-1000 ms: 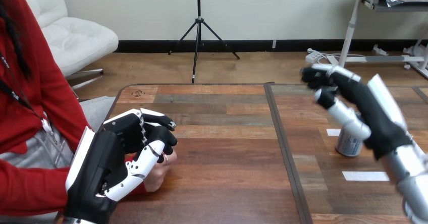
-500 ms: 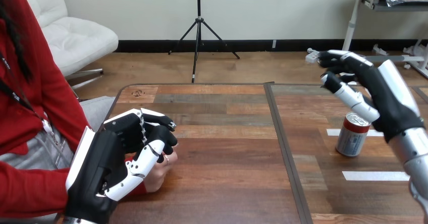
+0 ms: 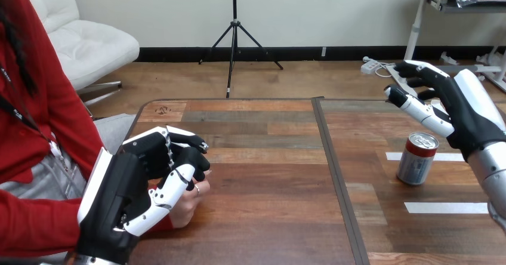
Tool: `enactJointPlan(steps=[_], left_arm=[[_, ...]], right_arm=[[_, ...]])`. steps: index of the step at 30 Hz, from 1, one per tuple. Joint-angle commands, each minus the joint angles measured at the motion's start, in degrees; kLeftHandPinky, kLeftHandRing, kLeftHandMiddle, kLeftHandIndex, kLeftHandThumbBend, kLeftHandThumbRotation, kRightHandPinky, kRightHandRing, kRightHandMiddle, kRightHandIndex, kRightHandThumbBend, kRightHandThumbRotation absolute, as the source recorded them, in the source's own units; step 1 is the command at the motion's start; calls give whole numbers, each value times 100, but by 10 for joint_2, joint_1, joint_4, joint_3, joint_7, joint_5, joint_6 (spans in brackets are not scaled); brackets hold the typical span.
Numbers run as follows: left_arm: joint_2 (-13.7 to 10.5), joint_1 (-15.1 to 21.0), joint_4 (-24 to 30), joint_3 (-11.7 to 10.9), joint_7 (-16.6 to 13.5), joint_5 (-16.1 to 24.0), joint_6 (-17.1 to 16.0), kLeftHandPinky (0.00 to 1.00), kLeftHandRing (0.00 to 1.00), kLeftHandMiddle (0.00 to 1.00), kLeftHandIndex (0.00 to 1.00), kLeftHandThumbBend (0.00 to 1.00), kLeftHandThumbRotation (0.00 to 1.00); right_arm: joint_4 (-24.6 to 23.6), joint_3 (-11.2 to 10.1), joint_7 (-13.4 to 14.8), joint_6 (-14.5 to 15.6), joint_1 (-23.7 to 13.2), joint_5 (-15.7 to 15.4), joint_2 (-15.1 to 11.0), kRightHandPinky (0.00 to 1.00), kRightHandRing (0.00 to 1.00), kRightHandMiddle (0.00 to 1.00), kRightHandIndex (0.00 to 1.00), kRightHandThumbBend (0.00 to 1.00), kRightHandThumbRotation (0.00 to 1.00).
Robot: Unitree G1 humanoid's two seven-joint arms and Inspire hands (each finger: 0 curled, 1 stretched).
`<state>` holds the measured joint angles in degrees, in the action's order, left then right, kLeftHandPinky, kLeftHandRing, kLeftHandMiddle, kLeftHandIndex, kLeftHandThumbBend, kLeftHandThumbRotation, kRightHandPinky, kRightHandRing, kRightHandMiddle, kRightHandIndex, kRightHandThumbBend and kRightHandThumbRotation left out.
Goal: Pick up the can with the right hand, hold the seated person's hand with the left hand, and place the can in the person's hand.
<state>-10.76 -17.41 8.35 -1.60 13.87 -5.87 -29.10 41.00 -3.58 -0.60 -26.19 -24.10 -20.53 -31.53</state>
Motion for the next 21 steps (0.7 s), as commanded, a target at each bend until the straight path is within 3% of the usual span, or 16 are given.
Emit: enactJointPlan(steps=[1,21], left_arm=[[0,35,3,-6,2,-7,-12,31,42,47,52,28,43],[0,40,-1,-7,6,-10,-10,31,42,47,52,29,40]], right_arm=[[30,13,18,-1,-69,-11,-19,76,83,85,85,93,100],[153,60,30,15,-144,-55,-40,75,85,87,87,88,100]])
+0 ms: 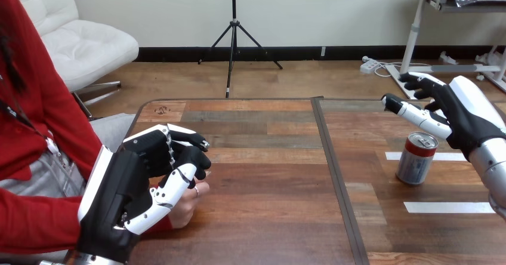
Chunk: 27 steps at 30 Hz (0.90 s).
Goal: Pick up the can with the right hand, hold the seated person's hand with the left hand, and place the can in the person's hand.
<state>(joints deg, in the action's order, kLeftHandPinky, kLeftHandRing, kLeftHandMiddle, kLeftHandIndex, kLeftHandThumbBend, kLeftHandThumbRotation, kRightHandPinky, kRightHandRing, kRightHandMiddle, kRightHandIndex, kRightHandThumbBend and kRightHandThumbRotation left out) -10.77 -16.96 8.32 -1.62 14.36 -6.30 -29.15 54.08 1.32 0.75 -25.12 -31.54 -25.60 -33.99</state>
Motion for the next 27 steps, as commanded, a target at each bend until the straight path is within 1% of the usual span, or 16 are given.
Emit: enactJointPlan(steps=[1,3,10,13,19,24,27], left_arm=[[0,36,0,-7,0,-5,-8,31,41,47,52,29,40],[0,36,1,-7,-2,-3,-7,31,41,47,51,29,40],[0,38,-1,-7,2,-8,-8,30,41,46,51,29,40],[-1,39,-1,-7,1,-6,-8,31,41,47,51,29,39],[-1,39,1,-9,-1,-4,-5,31,41,47,51,29,38],[-3,39,6,-9,-1,-2,0,31,41,47,51,29,38],[-4,39,6,-10,-3,2,-1,31,41,47,51,29,37]], right_arm=[[27,12,15,6,-72,-4,-15,75,85,87,87,88,100],[39,18,15,12,-80,-7,-16,75,85,87,88,88,100],[68,32,24,19,-97,-13,-15,72,83,86,88,88,98],[77,38,22,29,-103,-16,-15,70,83,86,87,89,97],[93,43,26,35,-111,-12,-11,70,83,86,87,90,96],[109,57,37,45,-118,-23,-9,70,83,85,86,90,93],[118,61,36,47,-122,-20,-8,71,83,85,86,91,91]])
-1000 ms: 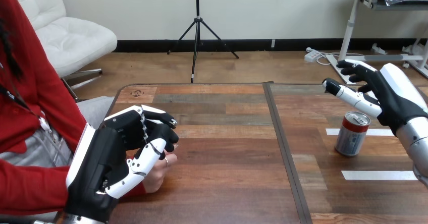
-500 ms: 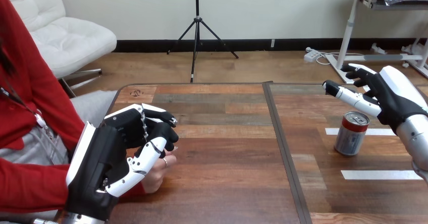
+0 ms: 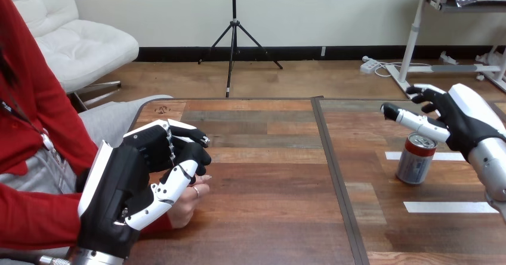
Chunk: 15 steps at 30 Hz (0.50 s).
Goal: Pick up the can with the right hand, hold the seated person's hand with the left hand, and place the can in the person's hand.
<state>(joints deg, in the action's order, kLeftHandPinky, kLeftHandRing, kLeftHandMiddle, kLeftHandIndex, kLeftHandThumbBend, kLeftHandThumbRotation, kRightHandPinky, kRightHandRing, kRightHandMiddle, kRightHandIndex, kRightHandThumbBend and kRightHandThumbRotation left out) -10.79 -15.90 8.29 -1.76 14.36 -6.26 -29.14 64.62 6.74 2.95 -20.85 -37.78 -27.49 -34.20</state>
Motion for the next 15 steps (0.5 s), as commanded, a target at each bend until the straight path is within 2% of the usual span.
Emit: enactJointPlan(steps=[1,10,13,15], left_arm=[[-4,29,6,-9,-3,3,-1,31,41,47,51,29,37],[-4,27,12,-10,-3,0,6,30,40,47,51,29,36],[-4,29,6,-10,2,-6,-2,30,40,47,51,29,35],[-5,26,13,-10,0,-4,5,30,40,47,51,29,35]], right_arm=[[14,7,14,5,-60,0,-5,72,83,85,86,91,90],[36,19,24,14,-68,-3,-3,70,81,85,85,98,77],[40,16,13,30,-72,6,1,69,81,85,85,99,71],[44,19,12,29,-72,6,0,69,81,85,85,100,68]])
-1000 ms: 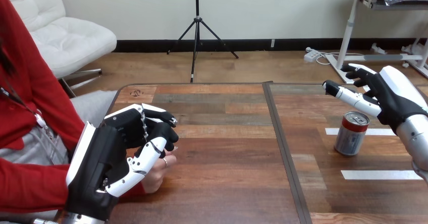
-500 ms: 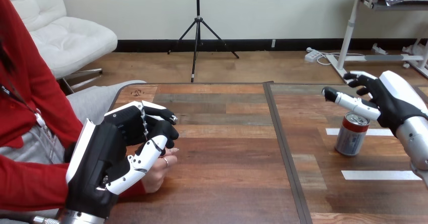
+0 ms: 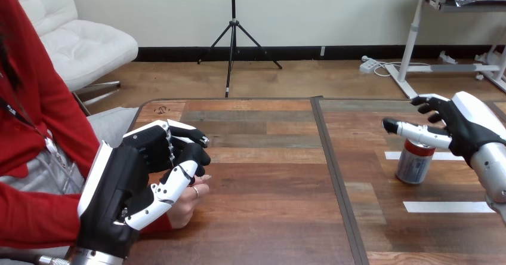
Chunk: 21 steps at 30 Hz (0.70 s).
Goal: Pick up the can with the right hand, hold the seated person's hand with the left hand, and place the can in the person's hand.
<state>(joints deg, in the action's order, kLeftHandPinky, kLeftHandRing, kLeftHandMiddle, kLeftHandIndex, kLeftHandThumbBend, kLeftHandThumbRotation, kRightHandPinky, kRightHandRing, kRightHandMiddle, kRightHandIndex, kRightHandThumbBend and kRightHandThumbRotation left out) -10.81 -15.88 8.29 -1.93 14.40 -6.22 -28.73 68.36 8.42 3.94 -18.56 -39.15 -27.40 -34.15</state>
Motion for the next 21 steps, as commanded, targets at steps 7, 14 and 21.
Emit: enactJointPlan(steps=[7,14,21], left_arm=[[-4,28,13,-9,-1,-2,3,30,40,47,51,29,34],[-2,27,15,-10,-6,5,3,30,39,46,51,29,33],[-3,26,15,-11,-7,7,3,30,39,46,51,29,33]], right_arm=[[18,5,-9,14,-63,8,1,70,82,86,86,100,60],[22,3,-24,35,-66,16,3,72,84,87,86,100,53],[21,8,-23,41,-63,11,3,71,83,87,85,100,51]])
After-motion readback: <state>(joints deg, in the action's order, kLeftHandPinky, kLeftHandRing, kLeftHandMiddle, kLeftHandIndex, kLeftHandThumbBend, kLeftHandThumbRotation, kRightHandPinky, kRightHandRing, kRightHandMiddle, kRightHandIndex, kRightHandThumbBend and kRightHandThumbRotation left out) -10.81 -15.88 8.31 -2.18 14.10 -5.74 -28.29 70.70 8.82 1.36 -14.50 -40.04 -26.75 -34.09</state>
